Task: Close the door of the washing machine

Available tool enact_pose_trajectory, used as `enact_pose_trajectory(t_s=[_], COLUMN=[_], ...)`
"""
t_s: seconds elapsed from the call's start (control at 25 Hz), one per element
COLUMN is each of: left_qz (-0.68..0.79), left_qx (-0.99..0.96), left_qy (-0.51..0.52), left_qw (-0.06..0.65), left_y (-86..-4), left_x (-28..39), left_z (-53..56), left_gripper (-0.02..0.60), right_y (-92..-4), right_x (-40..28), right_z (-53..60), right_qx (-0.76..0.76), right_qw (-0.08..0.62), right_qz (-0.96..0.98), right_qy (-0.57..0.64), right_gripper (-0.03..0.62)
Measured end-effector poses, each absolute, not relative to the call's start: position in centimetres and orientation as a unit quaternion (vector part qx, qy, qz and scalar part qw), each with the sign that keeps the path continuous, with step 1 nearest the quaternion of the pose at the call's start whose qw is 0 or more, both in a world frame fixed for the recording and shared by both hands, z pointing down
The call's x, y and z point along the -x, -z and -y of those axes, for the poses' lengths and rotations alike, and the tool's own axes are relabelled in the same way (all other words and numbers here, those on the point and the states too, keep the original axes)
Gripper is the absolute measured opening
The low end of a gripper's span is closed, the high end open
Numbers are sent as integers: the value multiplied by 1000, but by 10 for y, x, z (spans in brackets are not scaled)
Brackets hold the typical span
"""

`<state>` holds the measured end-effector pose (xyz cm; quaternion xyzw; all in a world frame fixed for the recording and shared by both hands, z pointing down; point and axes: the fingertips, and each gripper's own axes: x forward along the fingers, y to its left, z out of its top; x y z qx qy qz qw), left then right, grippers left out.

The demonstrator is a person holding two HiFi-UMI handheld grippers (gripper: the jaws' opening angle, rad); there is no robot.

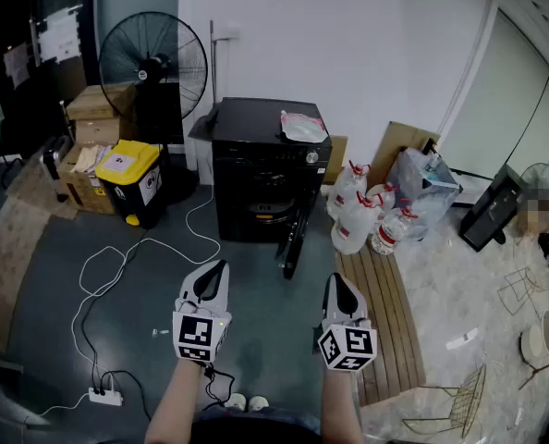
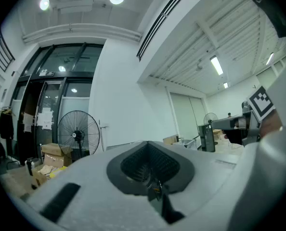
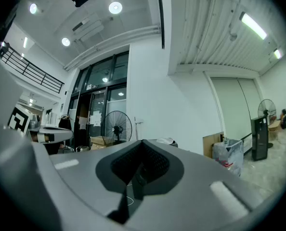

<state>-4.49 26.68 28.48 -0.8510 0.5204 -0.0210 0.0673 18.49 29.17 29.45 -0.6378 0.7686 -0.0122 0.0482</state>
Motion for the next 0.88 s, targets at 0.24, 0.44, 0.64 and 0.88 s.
enact_pose_trajectory(t_s=[0.24, 0.44, 0.64, 0.88], left_qz=[-517, -517, -517, -518], left_qx=[853, 853, 854, 853], left_qy=[21, 22, 26, 28], left_qw=[65, 62, 59, 56], left_y=[-285, -289, -291, -295], left_x=[44, 44, 45, 48], left_z=[-265, -264, -260, -263], left_gripper=[8, 8, 8, 8], right_y=[-294, -297, -299, -307], right_x=[-182, -181, -179, -174], right_z=[-290, -290, -287, -289], right_qx=[637, 637, 637, 632], right_qw=[48, 47, 45, 44], right_qz=[-769, -769, -769, -773], right_qy=[13, 15, 18, 21], right_gripper=[11, 11, 11, 12])
